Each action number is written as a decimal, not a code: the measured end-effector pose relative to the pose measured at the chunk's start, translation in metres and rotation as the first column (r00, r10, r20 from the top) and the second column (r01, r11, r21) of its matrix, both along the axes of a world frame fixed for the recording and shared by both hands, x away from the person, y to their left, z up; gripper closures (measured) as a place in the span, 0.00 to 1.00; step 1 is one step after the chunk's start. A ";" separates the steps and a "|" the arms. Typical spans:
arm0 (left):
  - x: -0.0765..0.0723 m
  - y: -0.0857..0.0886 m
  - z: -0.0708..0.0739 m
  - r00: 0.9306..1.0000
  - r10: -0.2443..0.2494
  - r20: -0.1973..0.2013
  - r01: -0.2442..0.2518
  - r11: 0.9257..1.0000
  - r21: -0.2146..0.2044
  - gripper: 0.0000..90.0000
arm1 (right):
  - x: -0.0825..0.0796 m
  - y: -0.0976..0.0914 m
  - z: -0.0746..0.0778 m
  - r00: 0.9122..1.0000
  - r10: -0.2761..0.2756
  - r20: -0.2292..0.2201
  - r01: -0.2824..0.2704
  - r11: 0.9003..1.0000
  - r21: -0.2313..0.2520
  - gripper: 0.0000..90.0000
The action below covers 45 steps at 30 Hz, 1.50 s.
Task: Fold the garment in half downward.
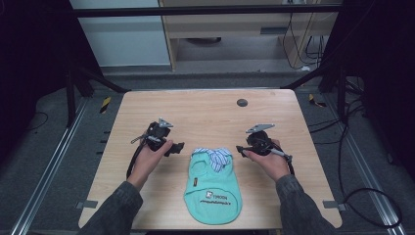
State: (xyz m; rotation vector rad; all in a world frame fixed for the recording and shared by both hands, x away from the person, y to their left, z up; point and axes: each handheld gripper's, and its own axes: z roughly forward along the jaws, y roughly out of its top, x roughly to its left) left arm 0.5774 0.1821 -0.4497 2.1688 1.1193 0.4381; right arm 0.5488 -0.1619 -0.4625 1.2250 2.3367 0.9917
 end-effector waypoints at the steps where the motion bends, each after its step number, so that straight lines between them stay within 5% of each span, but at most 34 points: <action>1: 0.003 -0.002 0.001 1.000 -0.003 -0.006 0.003 1.000 -0.006 0.10 | 0.002 0.001 -0.001 1.000 0.008 -0.007 -0.008 1.000 0.000 0.58; 7: 0.013 -0.018 -0.001 0.998 -0.046 -0.042 0.044 0.999 -0.025 0.14 | 0.010 0.004 -0.001 0.999 0.024 -0.029 -0.023 1.000 0.004 0.72; 13: 0.011 -0.039 -0.009 0.992 -0.110 -0.068 0.112 0.993 0.027 0.26 | 0.014 0.018 -0.002 0.998 0.057 -0.023 -0.057 0.998 0.010 0.81; 18: 0.008 -0.044 -0.011 0.989 -0.126 -0.075 0.128 0.992 0.019 0.36 | 0.015 0.029 -0.007 0.997 0.067 -0.029 -0.066 0.998 0.015 0.86; 28: 0.004 -0.051 -0.024 0.979 -0.166 -0.118 0.170 0.985 0.031 0.47 | 0.017 0.043 -0.017 0.995 0.084 -0.047 -0.084 0.996 -0.006 0.84; 45: 0.003 -0.052 -0.034 0.978 -0.168 -0.123 0.175 0.984 0.044 0.46 | 0.014 0.054 -0.025 0.992 0.092 -0.090 -0.094 0.995 -0.018 0.68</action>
